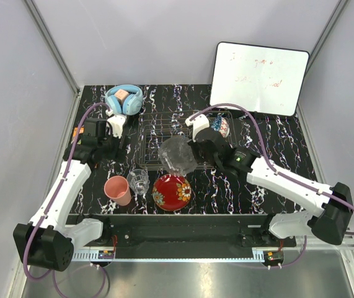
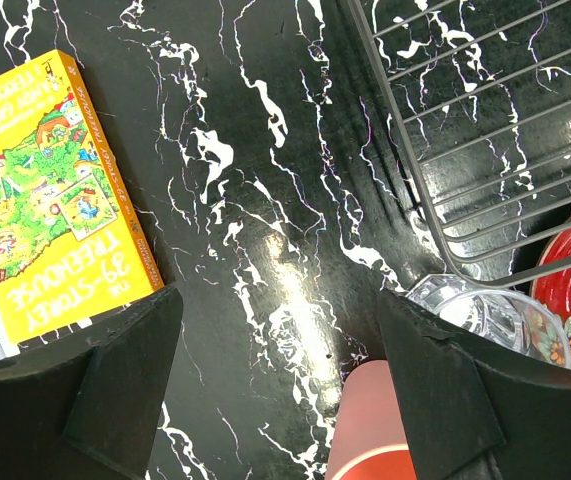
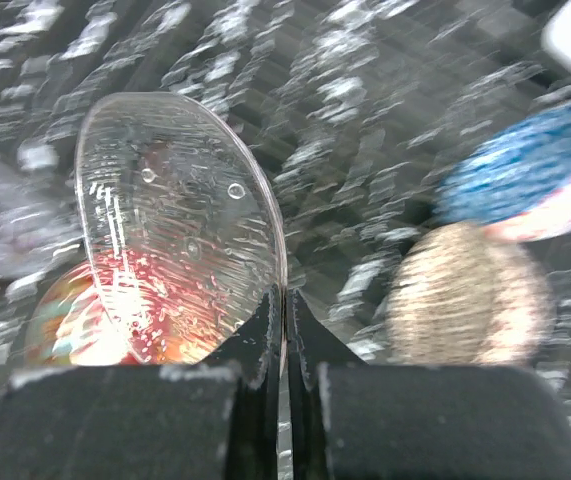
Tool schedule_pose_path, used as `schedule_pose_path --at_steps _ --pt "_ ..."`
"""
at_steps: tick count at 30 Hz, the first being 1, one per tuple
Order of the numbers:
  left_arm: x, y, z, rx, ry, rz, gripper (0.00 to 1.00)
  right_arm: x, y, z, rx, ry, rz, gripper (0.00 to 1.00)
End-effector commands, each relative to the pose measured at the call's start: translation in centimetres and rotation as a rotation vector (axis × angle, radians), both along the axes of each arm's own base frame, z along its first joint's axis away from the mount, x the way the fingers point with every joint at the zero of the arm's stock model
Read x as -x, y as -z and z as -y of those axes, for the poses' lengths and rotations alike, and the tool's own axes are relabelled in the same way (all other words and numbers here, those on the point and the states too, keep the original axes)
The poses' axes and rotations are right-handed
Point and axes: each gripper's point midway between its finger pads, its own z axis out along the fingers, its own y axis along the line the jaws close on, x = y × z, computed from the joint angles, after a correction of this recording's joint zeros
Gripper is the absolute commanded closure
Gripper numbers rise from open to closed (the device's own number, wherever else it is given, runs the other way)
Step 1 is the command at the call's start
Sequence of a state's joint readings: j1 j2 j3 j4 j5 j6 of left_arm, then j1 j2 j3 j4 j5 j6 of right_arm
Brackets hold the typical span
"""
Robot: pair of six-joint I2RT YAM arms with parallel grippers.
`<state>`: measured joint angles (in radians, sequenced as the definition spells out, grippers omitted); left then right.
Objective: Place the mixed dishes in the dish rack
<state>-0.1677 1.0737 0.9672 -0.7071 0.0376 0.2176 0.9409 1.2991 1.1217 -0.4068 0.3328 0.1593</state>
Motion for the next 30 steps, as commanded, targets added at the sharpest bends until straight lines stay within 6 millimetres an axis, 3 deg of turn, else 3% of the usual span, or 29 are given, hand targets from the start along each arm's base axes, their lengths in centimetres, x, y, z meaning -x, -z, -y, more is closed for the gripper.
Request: schedule_pose_path --at_steps 1,6,7,9,11,12,14,15,16,17,18,19,23,30 --pt "-0.7 -0.9 -0.2 0.005 -0.01 0.056 0.18 -4.3 -4.7 3.7 0.225 0.147 0.271 1.0" --pt "-1.0 -0.6 0.1 0.02 -0.007 0.039 0.18 -8.4 -8.4 4.9 0.447 0.254 0.514 1.0" --pt "-1.0 -0.6 0.1 0.021 -0.006 0.039 0.18 -9.4 -10.4 4.6 0.399 0.29 0.585 1.0" --pt "-1.1 -0.7 0.1 0.021 -0.005 0.043 0.18 -10.8 -12.1 4.1 0.423 0.285 0.67 1.0" --pt "-1.0 -0.7 0.1 0.019 -0.006 0.045 0.18 -12.2 -11.8 4.2 0.481 0.258 0.71 1.0" --pt "-0.9 -0.6 0.1 0.02 -0.005 0.045 0.18 -12.7 -13.6 4.0 0.51 0.254 0.811 1.0" --pt "-0.7 0.0 0.0 0.018 -0.006 0.033 0.18 -13.9 -12.9 4.6 0.596 0.251 0.874 1.0" --pt "-0.6 0.1 -0.1 0.019 -0.009 0.034 0.18 -14.4 -14.0 4.4 0.644 0.224 0.949 1.0" --pt "-0.5 0.5 -0.1 0.016 -0.006 0.028 0.18 -15.1 -13.3 5.2 0.699 0.208 0.976 1.0" --pt "-0.5 0.6 -0.2 0.018 -0.01 0.027 0.18 -15.4 -13.1 5.1 0.735 0.178 1.023 1.0" --pt "-0.5 0.8 -0.2 0.017 -0.009 0.024 0.18 -15.4 -14.3 4.5 0.788 0.119 1.132 1.0" --pt "-0.5 0.8 -0.2 0.015 -0.008 0.023 0.18 -15.7 -13.7 4.6 0.824 0.088 1.151 1.0" --pt "-0.8 0.8 -0.2 0.017 -0.011 0.023 0.18 -17.5 -12.4 4.6 0.864 -0.02 1.096 1.0" --pt "-1.3 1.2 0.0 0.024 -0.011 0.009 0.18 -17.3 -9.6 4.3 0.856 -0.117 1.056 1.0"
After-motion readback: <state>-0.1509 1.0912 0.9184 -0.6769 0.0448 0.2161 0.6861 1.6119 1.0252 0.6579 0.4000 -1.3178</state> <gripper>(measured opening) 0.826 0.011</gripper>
